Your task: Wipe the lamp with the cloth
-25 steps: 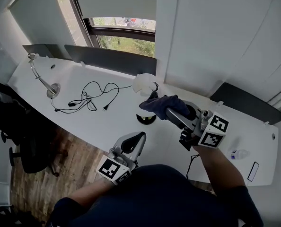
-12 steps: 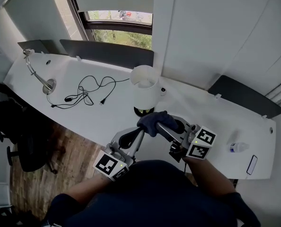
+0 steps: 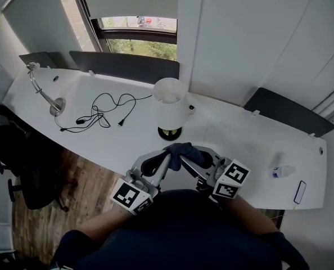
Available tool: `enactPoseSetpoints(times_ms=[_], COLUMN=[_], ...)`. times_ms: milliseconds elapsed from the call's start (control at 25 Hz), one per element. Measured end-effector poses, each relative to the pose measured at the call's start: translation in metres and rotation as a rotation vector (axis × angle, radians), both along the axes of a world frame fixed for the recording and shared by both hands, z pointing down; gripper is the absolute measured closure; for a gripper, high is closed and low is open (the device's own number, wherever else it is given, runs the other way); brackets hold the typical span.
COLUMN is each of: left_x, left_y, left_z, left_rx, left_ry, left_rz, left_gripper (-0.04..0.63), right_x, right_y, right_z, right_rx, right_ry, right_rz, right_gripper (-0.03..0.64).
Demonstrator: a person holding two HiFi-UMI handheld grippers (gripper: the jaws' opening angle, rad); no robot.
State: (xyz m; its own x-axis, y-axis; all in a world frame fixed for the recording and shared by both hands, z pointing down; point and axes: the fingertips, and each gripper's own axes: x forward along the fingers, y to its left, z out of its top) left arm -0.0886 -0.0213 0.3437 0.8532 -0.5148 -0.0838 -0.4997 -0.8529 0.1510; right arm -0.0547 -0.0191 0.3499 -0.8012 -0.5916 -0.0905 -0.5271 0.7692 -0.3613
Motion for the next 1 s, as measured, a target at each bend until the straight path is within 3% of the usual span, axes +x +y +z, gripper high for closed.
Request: enactPoseSetpoints(times_ms=[1000], left_x=[-0.018], left_y=[0.016], left_z=[0.003], left_rx=[0.013], left_ry=[-0.025], left_rz=[-0.002], left_gripper=[0.589], right_x=[-0.016], right_y=[0.012], right_z=[0.01], right_rx=[-0.011], right_ry=[0.033], right_rz=[-0.004], right_gripper=[0.528])
